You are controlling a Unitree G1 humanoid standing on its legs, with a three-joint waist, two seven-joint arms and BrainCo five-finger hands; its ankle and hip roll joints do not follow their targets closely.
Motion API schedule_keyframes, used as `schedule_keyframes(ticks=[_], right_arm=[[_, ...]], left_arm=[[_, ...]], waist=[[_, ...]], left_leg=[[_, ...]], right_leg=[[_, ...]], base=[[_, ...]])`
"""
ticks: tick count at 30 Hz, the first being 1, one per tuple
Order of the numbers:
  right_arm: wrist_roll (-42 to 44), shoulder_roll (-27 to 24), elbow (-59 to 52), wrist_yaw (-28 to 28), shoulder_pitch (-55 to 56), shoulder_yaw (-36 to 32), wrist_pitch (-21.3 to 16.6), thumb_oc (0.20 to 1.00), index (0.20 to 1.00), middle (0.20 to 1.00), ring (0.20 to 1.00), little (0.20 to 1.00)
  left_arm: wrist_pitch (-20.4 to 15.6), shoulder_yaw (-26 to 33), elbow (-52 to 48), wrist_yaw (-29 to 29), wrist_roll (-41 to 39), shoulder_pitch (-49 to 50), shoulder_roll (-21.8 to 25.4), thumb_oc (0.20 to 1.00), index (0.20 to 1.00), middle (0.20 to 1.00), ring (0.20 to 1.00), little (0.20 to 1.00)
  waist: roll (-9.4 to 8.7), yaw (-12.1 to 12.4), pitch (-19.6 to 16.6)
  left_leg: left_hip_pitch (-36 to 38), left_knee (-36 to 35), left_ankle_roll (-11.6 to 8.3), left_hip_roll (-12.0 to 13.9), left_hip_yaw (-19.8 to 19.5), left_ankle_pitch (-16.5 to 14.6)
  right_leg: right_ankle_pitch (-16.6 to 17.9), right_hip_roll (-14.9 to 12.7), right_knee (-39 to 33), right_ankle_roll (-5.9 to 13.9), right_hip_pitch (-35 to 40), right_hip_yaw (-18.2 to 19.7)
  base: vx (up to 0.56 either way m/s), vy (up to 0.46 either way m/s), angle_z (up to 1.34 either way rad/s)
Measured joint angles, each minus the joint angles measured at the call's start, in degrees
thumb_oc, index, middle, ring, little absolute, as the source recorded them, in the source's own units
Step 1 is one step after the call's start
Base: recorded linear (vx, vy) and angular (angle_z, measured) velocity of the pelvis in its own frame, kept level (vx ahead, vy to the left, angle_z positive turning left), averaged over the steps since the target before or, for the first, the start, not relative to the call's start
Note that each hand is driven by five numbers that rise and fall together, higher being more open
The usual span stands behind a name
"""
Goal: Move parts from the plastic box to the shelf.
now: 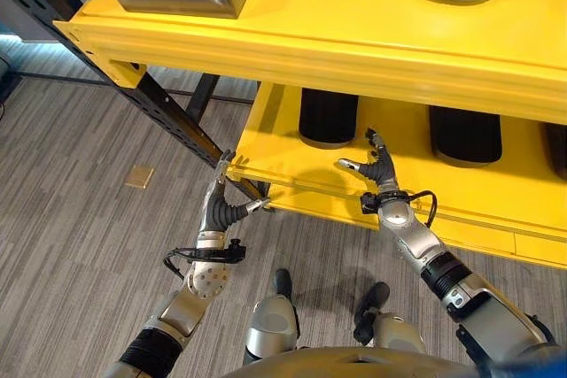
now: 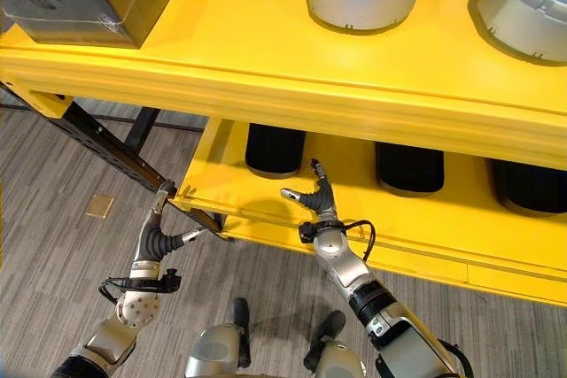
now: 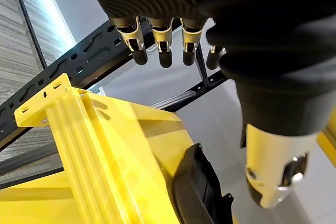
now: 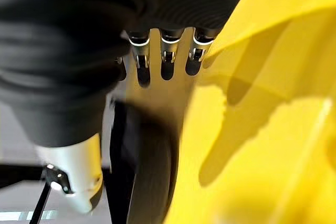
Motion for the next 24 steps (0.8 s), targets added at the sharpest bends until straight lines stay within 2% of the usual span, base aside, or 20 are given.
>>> schedule_keyframes(ticks=[4,8,10,11,12,13,14,15,16,18,19,24], right_arm=[[-4.7,-0.2,-1.7,-7.5,1.5,-4.3,-2.9,1.0,1.0,1.0,1.0,1.0],[-4.9,-0.8,-6.0,-5.8,5.0,-5.3,-5.9,1.0,1.0,1.0,1.0,1.0],[-6.2,-2.2,-12.0,-0.5,9.0,-5.0,-9.3,1.0,1.0,1.0,1.0,1.0],[-6.3,-2.4,-12.0,0.3,9.1,-4.9,-9.6,1.0,1.0,1.0,1.0,1.0],[-5.6,-3.3,-14.1,3.1,10.3,-5.1,-9.5,1.0,1.0,1.0,1.0,1.0],[-5.5,-5.8,-21.2,8.9,13.8,-4.6,-10.1,1.0,1.0,1.0,1.0,1.0],[-5.7,-6.5,-22.0,10.7,14.2,-4.2,-10.6,1.0,1.0,1.0,1.0,1.0],[-3.1,-7.9,-25.0,16.3,15.8,-4.0,-10.4,1.0,1.0,1.0,1.0,1.0],[-2.0,-8.4,-25.6,18.4,16.4,-3.9,-10.4,1.0,1.0,1.0,1.0,1.0],[1.3,-9.2,-25.9,23.4,18.0,-4.0,-9.0,1.0,1.0,1.0,1.0,1.0],[3.3,-10.2,-25.9,26.9,20.1,-4.2,-7.1,1.0,1.0,1.0,1.0,1.0],[6.9,-10.7,-25.9,33.3,25.7,-6.1,-3.6,1.0,1.0,1.0,1.0,1.0]], left_arm=[[0.0,-0.4,0.0,2.3,0.0,0.3,-0.1,1.0,1.0,1.0,1.0,1.0],[0.0,-0.4,0.0,3.3,-0.1,0.5,-0.2,1.0,1.0,1.0,1.0,1.0],[-1.0,-0.2,0.0,1.1,-5.0,1.6,-1.6,1.0,1.0,1.0,1.0,1.0],[-1.2,-0.3,0.0,0.3,-6.1,1.7,-2.1,1.0,1.0,1.0,1.0,1.0],[-2.1,0.1,-0.2,-3.6,-10.9,2.2,-3.8,1.0,1.0,1.0,1.0,1.0],[-3.6,2.1,-0.2,-9.6,-17.4,2.9,-7.2,1.0,1.0,1.0,1.0,1.0],[-3.9,2.0,-0.1,-11.1,-18.8,3.5,-7.6,1.0,1.0,1.0,1.0,1.0],[-4.1,1.3,-0.3,-16.6,-22.0,4.2,-7.1,1.0,1.0,1.0,1.0,1.0],[-4.1,1.4,-0.4,-18.7,-23.2,4.5,-6.8,1.0,1.0,1.0,1.0,1.0],[-4.1,1.5,-0.5,-23.3,-26.7,5.0,-6.3,1.0,1.0,1.0,1.0,1.0],[-4.2,1.6,-0.6,-26.7,-29.3,5.3,-5.7,1.0,1.0,1.0,1.0,1.0],[-4.4,4.2,-0.6,-33.9,-33.0,7.7,-3.9,1.0,1.0,1.0,1.0,1.0]], waist=[[-0.02,-1.6,0.0],[-0.03,-2.3,0.0],[-0.04,-3.1,0.0],[-0.08,-3.1,0.0],[-0.09,-3.4,0.0],[-0.24,-3.2,0.0],[-0.53,-3.4,-0.1],[-1.1,-4.1,-0.2],[-1.35,-4.5,-0.3],[-2.0,-5.4,-0.7],[-2.64,-6.1,-1.0],[-4.49,-7.4,-2.1]], left_leg=[[0.2,-0.1,0.02,0.0,0.4,0.0],[0.9,-0.5,0.03,0.0,1.3,0.0],[1.8,-0.9,0.03,0.0,1.9,0.0],[1.9,-0.9,0.03,0.1,1.9,0.0],[2.0,-1.0,0.03,0.1,1.9,0.0],[2.0,-1.1,0.03,0.0,2.0,0.0],[2.0,-1.1,0.03,0.1,2.0,0.0],[2.0,-1.1,0.02,0.2,2.3,0.0],[2.1,-1.1,0.02,0.2,2.4,0.0],[2.1,-1.4,0.01,0.2,3.0,0.0],[2.4,-1.9,-0.05,0.1,3.4,0.0],[3.8,-3.1,-0.31,0.0,5.0,0.2]], right_leg=[[0.0,0.1,0.0,-0.01,-0.2,0.6],[0.0,0.3,0.0,-0.02,-0.2,1.4],[0.0,0.4,0.0,-0.02,-0.1,2.1],[0.0,0.4,0.0,-0.01,0.0,2.2],[0.0,0.5,0.0,-0.01,0.0,2.2],[0.0,0.5,-0.1,0.0,0.0,2.2],[0.0,0.5,-0.1,0.0,0.0,2.2],[0.0,0.6,-0.1,-0.01,0.0,2.4],[0.0,0.6,-0.1,0.0,0.0,2.4],[0.1,0.6,-0.1,0.05,-0.1,2.8],[0.1,0.7,-0.3,0.2,-0.1,3.0],[0.9,1.2,-1.8,0.3,0.0,4.6]], base=[[0.0,0.025,-0.06],[-0.01,-0.003,-0.12],[-0.01,-0.021,-0.14],[-0.02,-0.029,-0.1],[-0.03,-0.044,-0.01],[-0.03,-0.033,0.0],[-0.04,-0.047,-0.03],[-0.03,-0.028,-0.04],[-0.05,-0.041,-0.07],[-0.03,-0.034,-0.09],[-0.01,-0.028,-0.09],[-0.03,-0.02,-0.18]])
